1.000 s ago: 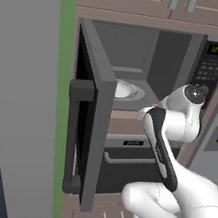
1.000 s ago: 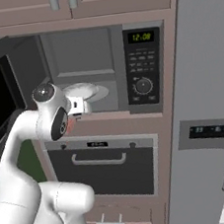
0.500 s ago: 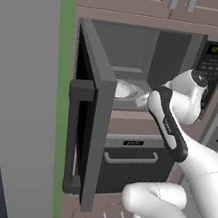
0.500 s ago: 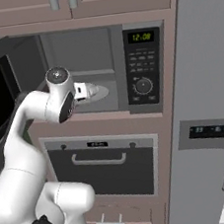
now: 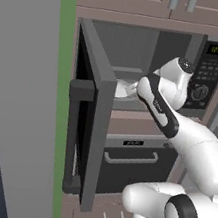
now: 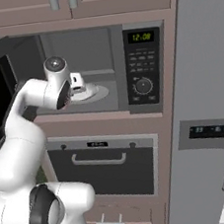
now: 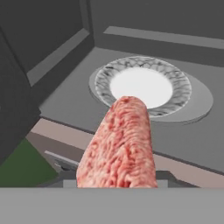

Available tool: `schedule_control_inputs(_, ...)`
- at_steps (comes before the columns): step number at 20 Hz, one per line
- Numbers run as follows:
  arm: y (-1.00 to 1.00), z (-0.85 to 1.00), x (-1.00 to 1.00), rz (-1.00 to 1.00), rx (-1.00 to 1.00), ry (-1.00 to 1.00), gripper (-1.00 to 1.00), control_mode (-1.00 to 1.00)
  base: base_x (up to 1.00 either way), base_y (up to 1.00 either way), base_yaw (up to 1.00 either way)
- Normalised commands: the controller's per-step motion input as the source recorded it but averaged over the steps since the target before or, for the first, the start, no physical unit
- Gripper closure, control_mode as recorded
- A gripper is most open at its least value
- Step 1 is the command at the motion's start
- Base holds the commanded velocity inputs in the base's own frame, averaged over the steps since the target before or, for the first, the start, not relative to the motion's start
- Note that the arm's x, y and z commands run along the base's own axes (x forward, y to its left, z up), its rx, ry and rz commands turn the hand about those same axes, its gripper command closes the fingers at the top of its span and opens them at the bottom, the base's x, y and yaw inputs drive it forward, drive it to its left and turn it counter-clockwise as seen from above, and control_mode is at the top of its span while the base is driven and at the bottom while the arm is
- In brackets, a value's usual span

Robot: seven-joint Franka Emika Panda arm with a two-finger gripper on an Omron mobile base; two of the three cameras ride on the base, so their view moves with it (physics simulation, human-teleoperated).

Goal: Transport the steak from the fridge to the microwave and turn on the microwave.

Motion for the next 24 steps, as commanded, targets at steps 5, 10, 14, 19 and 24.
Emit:
schedule_control_inputs(5, 0.11, -0.02, 0.56, 0.01, 0.00, 0.00, 1.00, -1.00, 0.00, 0.00, 0.00)
schedule_control_inputs(10, 0.09, -0.07, 0.49, 0.04, 0.00, 0.00, 1.00, -1.00, 0.00, 0.00, 0.00)
schedule_control_inputs(14, 0.07, -0.05, 0.47, 0.05, 0.00, 0.00, 1.00, -1.00, 0.00, 0.00, 0.00)
schedule_control_inputs(19, 0.07, -0.07, 0.45, 0.10, 0.00, 0.00, 1.00, -1.00, 0.00, 0.00, 0.00)
schedule_control_inputs(24, 0.10, -0.11, 0.49, 0.08, -0.01, 0.01, 1.00, -1.00, 0.00, 0.00, 0.00)
